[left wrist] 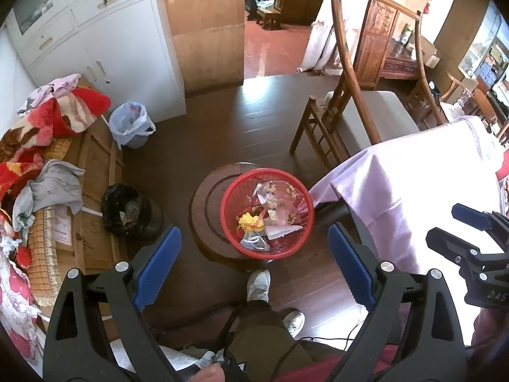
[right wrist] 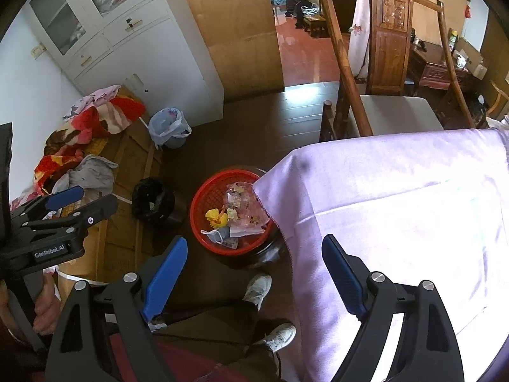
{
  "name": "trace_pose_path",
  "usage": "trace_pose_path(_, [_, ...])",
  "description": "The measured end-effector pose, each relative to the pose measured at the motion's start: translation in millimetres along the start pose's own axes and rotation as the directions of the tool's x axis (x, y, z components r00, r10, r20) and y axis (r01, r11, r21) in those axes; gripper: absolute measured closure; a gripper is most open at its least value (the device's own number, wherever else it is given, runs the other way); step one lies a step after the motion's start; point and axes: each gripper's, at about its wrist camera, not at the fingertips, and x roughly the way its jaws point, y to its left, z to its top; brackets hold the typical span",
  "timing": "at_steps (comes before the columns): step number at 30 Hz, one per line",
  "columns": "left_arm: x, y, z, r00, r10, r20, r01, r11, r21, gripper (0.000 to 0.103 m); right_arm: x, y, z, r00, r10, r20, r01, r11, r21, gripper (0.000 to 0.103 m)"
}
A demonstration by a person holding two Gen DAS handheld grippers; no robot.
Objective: Collect trash
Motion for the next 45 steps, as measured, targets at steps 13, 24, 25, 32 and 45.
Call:
trace_pose_path(13, [7.7,8.5,0.5,1.0,0.01,-0.019,-0.01,1.0,-0.005,0.013,4.1,15.0,3.5,1.0,-0.024,-0.015,0.023,0.999,-0.038,0.018])
trace_pose_path(24, [13.5,16.4,-1.1,0.998,0.057,-0.04,-0.057,0.998,-0.02,0.01,10.9,24.0,7.8,0.999,-0.027,-0.026,0.025,0.998,-0.059,0.018])
trace_pose_path(25, [14.2,16.5,-1.0,0.997,0.058,-0.042,-0.058,0.998,-0.019,0.01,11.3,23.8,7.7,0.999,-0.027,-0.026,0.025,0.998,-0.06,0.018])
trace_pose_path(32, [18.5,17.6,0.3,0.996,0.063,-0.055,-0.064,0.998,-0.017,0.01,13.3,24.5,9.0,0.999,-0.027,-0.032,0.025,0.998,-0.061,0.018])
trace_pose_path(45, [20.8,18.0,0.5,0.995,0.073,-0.061,-0.074,0.997,-0.009,0.01,14.0,23.8,8.8,0.999,-0.028,-0.034,0.026,0.998,-0.059,0.018])
